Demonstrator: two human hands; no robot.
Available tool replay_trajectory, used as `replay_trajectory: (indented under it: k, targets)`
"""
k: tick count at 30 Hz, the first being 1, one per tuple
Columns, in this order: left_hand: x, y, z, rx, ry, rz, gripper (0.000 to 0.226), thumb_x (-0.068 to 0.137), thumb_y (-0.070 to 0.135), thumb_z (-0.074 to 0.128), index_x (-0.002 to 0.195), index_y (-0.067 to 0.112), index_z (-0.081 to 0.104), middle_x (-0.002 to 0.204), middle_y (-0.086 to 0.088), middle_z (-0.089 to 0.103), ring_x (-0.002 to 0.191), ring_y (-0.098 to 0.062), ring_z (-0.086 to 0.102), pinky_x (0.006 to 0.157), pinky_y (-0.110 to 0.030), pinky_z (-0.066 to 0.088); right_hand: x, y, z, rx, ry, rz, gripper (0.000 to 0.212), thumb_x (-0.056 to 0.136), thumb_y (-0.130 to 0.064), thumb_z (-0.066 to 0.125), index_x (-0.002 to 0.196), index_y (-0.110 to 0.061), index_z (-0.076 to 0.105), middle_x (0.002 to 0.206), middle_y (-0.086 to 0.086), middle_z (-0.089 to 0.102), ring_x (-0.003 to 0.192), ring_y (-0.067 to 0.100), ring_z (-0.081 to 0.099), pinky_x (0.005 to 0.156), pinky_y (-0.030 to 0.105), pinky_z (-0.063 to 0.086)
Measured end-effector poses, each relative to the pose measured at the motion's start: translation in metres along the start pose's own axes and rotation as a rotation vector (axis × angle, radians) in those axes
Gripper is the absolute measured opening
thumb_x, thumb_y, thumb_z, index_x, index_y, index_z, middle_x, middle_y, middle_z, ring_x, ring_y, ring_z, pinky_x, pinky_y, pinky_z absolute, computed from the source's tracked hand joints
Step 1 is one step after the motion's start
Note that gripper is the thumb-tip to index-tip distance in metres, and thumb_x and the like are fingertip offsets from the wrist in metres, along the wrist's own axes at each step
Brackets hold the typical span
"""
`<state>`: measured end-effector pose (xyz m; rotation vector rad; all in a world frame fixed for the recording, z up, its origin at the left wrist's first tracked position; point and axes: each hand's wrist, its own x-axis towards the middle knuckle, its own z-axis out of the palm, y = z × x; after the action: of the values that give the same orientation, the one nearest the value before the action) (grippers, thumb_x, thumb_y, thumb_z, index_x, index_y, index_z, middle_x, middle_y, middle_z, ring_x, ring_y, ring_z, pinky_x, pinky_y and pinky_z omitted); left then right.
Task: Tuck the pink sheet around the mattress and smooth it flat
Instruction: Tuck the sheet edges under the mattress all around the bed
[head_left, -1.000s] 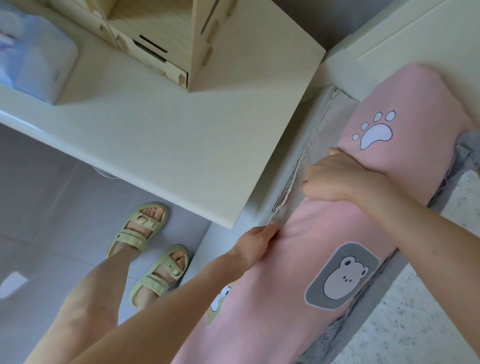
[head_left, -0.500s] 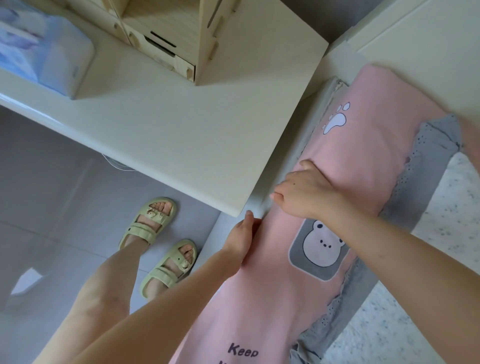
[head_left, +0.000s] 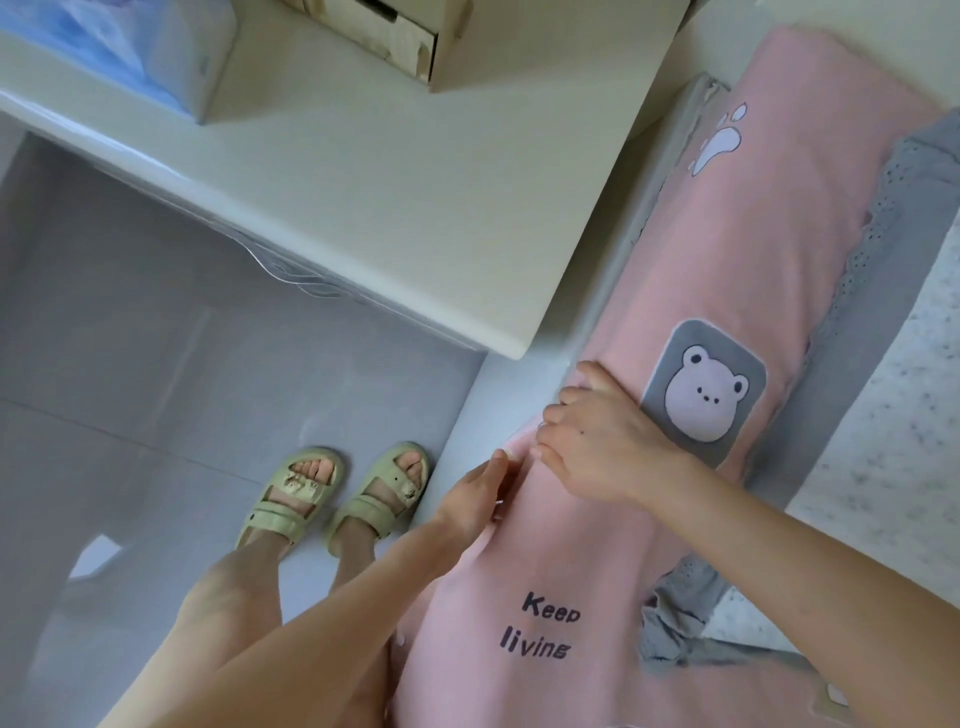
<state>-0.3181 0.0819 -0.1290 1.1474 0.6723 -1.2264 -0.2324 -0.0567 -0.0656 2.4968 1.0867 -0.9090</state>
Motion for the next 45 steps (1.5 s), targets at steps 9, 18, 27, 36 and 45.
replay_trajectory:
  k: [9, 18, 27, 36, 45]
  targets:
    - [-0.012, -0.036, -0.014, 0.180, -0.114, -0.095, 0.064, 0.086, 0.064, 0.017, 0.125, 0.033, 0.057, 0.130, 0.003, 0.058, 0.121, -0.019, 0.050, 0.110, -0.037, 0.034, 0.023, -0.059, -0.023, -0.052, -0.527, 0.041, 0.041, 0.098, -0.031, 0.023, 0.105, -0.028, 0.064, 0.107, -0.005, 0.065, 0.104, 0.018, 0.051, 0.098, 0.040, 0.023]
    - [-0.046, -0.058, -0.025, -0.105, -0.206, 0.073, 0.044, 0.098, 0.037, 0.033, 0.090, 0.022, 0.074, 0.097, 0.010, 0.072, 0.099, -0.014, 0.064, 0.101, -0.030, 0.043, -0.002, -0.083, -0.022, -0.160, -0.612, 0.024, 0.039, 0.093, -0.026, 0.028, 0.104, -0.023, 0.066, 0.116, -0.004, 0.063, 0.115, 0.016, 0.046, 0.099, 0.039, 0.026]
    - [-0.027, -0.047, -0.029, 0.323, 0.085, 0.494, 0.021, 0.095, 0.026, 0.050, 0.095, 0.032, 0.070, 0.136, 0.014, 0.045, 0.127, -0.004, 0.030, 0.108, -0.019, 0.019, -0.039, -0.074, -0.028, -0.155, -0.378, -0.031, 0.039, 0.094, -0.024, 0.028, 0.082, -0.025, 0.066, 0.091, -0.008, 0.068, 0.104, 0.017, 0.043, 0.064, 0.036, 0.004]
    - [-0.024, -0.053, 0.010, -0.115, -0.514, -0.016, 0.063, 0.098, 0.055, 0.014, 0.132, 0.019, 0.053, 0.131, 0.001, 0.058, 0.119, -0.011, 0.055, 0.109, -0.029, 0.037, -0.044, -0.072, -0.038, -0.051, -0.384, 0.020, 0.044, 0.069, -0.028, -0.009, 0.055, -0.022, 0.032, 0.065, -0.007, 0.049, 0.083, 0.010, 0.028, 0.069, 0.034, 0.009]
    - [-0.034, -0.069, -0.021, -0.304, -0.219, -0.102, 0.075, 0.095, 0.061, 0.008, 0.091, 0.022, 0.072, 0.101, 0.001, 0.071, 0.096, -0.015, 0.064, 0.097, -0.026, 0.042, -0.012, -0.067, -0.021, 0.034, -0.435, 0.121, 0.038, 0.095, -0.025, 0.022, 0.058, -0.021, 0.032, 0.083, -0.006, 0.058, 0.092, 0.012, 0.040, 0.094, 0.037, 0.023]
